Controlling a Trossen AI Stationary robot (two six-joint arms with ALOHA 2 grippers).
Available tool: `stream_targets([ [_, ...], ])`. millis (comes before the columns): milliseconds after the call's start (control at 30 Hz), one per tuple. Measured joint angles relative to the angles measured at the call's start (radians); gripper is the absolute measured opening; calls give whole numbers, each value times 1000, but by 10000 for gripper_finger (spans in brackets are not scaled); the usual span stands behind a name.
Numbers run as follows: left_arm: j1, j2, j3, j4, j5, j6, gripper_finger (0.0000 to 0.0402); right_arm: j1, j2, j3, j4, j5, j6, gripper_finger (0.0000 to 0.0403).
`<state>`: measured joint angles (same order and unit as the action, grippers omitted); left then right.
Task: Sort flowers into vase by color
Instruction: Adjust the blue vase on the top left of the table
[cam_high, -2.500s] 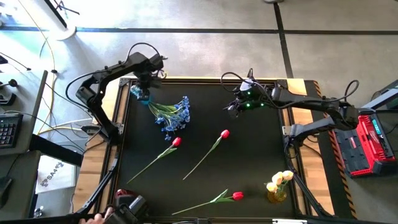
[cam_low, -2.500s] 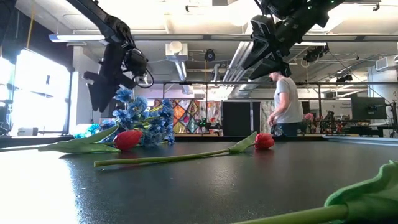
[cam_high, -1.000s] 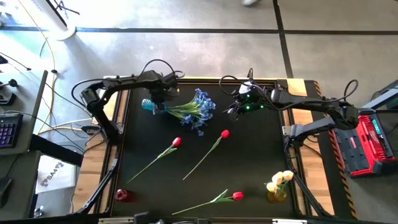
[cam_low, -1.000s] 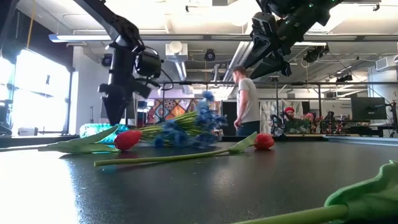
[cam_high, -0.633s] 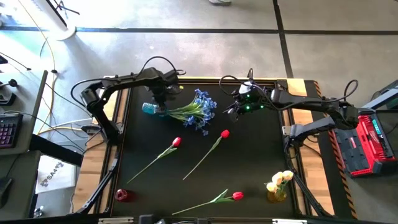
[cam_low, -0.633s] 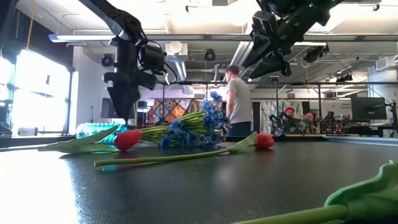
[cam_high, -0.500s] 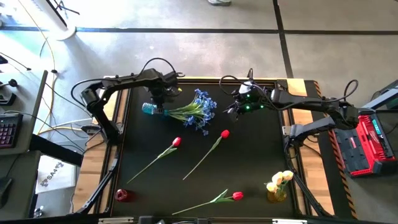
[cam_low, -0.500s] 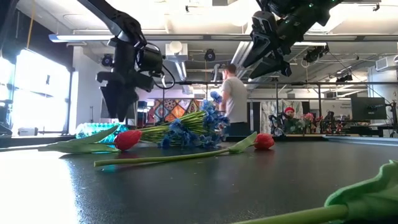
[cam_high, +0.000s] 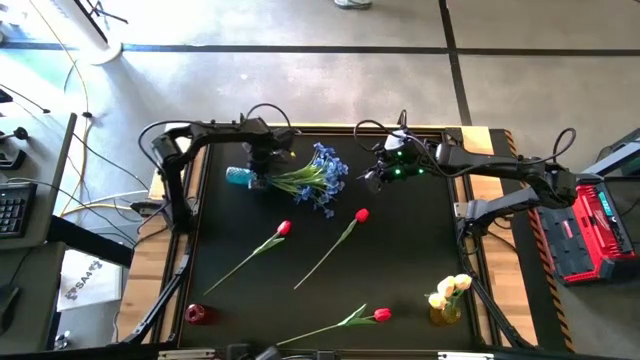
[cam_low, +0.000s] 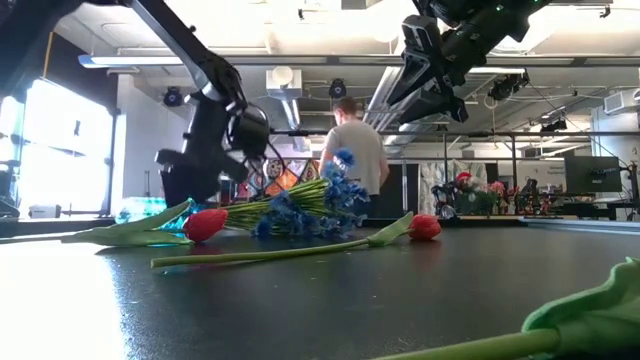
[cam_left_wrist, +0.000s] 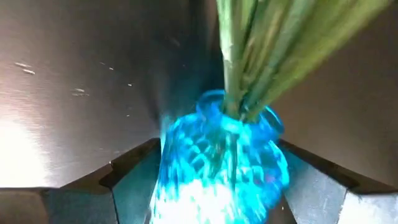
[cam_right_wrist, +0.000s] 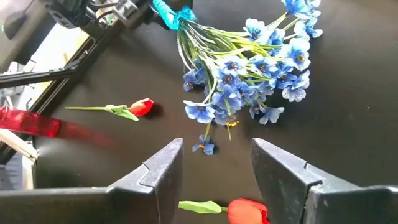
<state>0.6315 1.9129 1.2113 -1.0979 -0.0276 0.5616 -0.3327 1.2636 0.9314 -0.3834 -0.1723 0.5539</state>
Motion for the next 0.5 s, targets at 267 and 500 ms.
stream_targets([
  [267, -3, 21, 7, 20, 12, -89, 237, 15, 0, 0, 0, 46, 26, 177],
  [500, 6, -61, 5, 37, 119, -160, 232, 15, 0, 0, 0, 46, 34, 177],
])
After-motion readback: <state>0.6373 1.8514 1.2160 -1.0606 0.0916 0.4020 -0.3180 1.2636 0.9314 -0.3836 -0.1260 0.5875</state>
